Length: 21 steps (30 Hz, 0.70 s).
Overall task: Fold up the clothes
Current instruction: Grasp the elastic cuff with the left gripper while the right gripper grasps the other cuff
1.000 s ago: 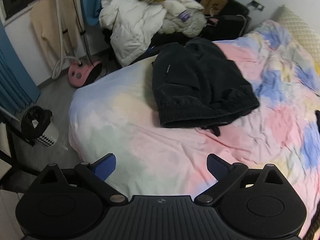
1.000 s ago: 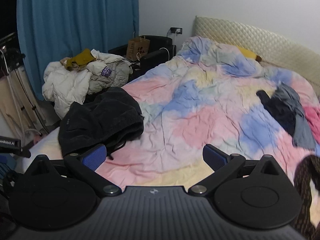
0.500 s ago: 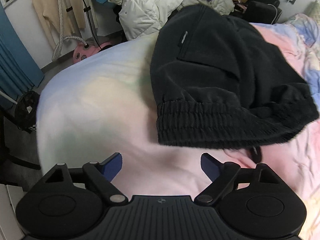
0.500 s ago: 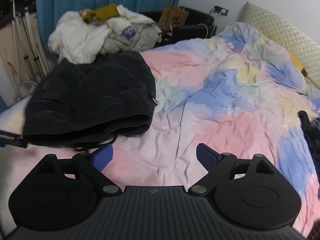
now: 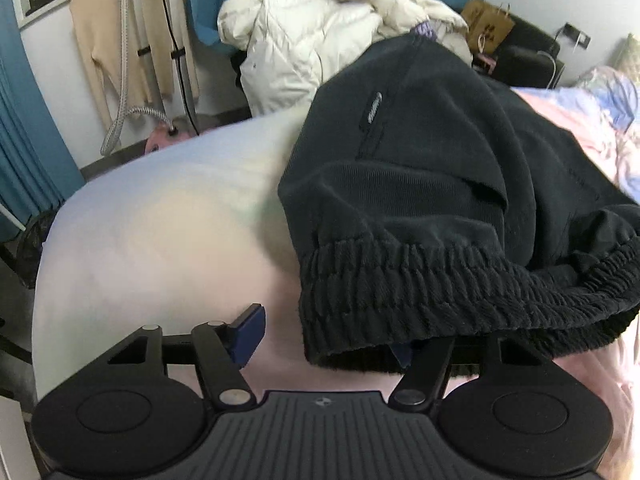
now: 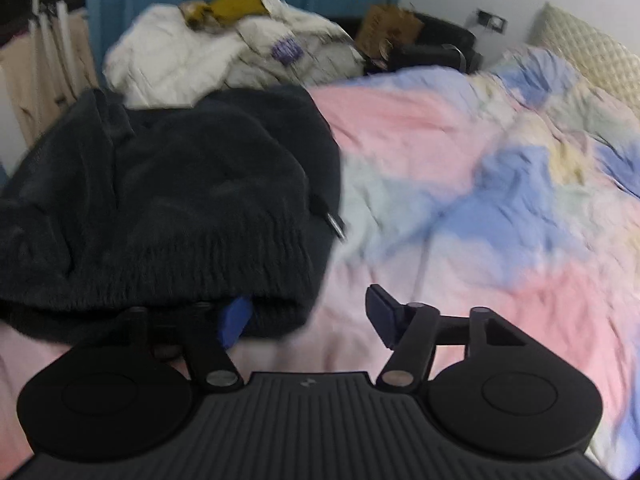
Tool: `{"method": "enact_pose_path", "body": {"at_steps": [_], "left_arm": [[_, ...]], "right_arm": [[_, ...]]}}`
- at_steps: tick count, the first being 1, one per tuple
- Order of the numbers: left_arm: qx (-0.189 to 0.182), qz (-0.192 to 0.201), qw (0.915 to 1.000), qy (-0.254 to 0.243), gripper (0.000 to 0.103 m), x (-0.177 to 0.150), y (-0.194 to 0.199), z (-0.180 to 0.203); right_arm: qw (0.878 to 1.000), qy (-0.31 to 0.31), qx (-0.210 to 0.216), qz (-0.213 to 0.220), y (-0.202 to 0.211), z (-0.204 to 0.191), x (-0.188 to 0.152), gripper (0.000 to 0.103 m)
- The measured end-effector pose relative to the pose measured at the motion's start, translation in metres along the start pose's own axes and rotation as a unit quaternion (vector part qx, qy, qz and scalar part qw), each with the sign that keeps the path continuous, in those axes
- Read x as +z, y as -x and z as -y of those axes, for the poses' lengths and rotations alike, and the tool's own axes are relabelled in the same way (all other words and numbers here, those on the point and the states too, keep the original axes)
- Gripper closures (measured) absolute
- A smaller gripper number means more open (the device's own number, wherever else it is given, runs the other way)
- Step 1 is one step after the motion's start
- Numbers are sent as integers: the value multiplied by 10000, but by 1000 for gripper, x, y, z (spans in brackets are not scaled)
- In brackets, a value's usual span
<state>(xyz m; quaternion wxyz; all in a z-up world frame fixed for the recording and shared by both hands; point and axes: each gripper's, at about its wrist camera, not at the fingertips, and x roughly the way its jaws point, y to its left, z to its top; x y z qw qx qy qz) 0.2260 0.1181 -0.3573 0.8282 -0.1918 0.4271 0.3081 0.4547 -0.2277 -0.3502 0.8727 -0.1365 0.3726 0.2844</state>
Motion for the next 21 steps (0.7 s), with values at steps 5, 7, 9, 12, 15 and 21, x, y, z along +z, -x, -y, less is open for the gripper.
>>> {"method": "enact_pose_path", "body": {"at_steps": [5, 7, 9, 12, 15, 21], "left_arm": [[-150, 177, 9989, 412, 66, 8, 1, -7], [-221, 281, 9975, 603, 85, 11, 10, -12], [-263, 458, 9952, 830, 89, 12, 22, -18], [-373, 682, 9916, 1029, 92, 10, 45, -24], [-478, 903, 9892, 1048, 94, 4, 75, -25], [-391, 1317, 9847, 1075, 94, -30, 156, -27]], "right_arm": [[9987, 8, 389, 315, 0, -3, 15, 71], [9983, -160, 446, 327, 6, -3, 23, 83], [9976, -381, 495, 285, 14, 0, 29, 88], [9958, -666, 592, 197, 34, 5, 33, 94], [9966, -484, 596, 301, 65, 2, 30, 95], [9944, -305, 796, 625, 148, -4, 13, 96]]}}
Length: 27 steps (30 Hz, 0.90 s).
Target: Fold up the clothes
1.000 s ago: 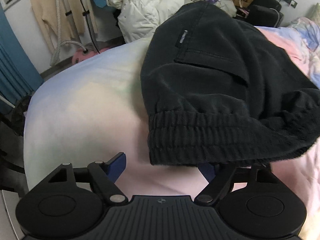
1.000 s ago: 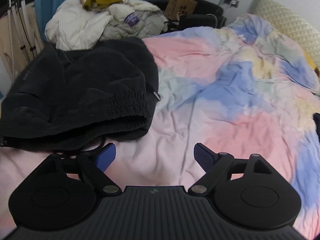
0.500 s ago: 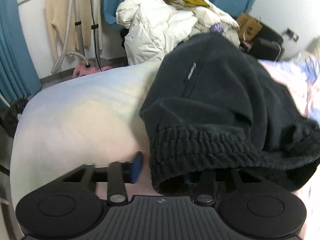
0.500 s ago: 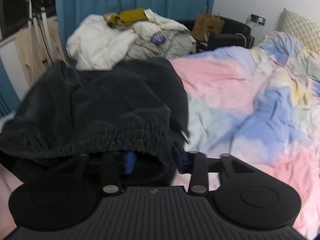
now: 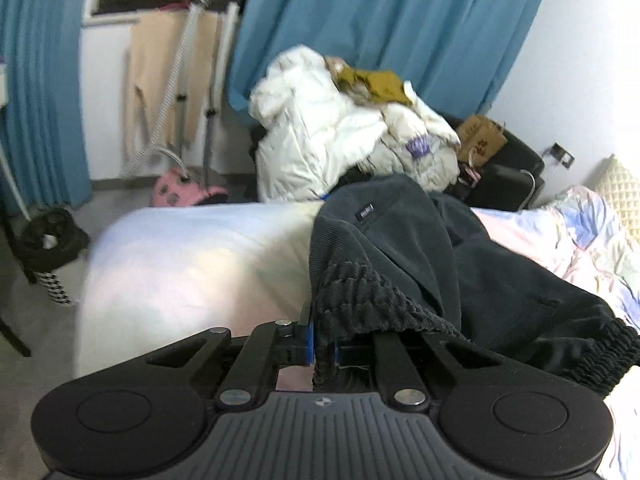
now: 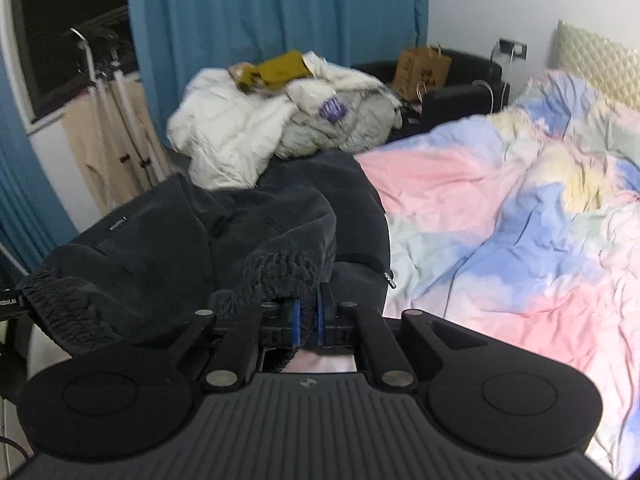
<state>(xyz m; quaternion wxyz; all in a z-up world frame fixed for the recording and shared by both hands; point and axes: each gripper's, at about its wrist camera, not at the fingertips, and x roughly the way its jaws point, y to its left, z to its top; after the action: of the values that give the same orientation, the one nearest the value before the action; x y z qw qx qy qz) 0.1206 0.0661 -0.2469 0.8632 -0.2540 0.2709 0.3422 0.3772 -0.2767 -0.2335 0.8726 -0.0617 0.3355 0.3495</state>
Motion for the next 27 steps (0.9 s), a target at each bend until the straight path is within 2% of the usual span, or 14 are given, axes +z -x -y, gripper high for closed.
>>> {"method": "enact_pose_path", "body": {"at_steps": [6, 11, 14, 19, 27], "left_arm": [[63, 229, 9997, -31, 95, -26, 104, -6], [-100, 157, 9996, -221, 95, -48, 180, -2], [-376, -135, 9987, -313, 95, -65, 216, 5], [-775, -378, 9947, -568, 95, -101, 280, 37], [-929, -294, 9923, -764, 96, -175, 356, 114]], "right_arm": [[9992, -191, 151, 311, 85, -6, -13, 96], [9975, -407, 104, 573, 144, 6, -17, 96], [9957, -540, -17, 746, 172, 18, -15, 96], [9931, -686, -80, 951, 210, 40, -12, 96], [9897, -762, 159, 1199, 269, 109, -34, 96]]}}
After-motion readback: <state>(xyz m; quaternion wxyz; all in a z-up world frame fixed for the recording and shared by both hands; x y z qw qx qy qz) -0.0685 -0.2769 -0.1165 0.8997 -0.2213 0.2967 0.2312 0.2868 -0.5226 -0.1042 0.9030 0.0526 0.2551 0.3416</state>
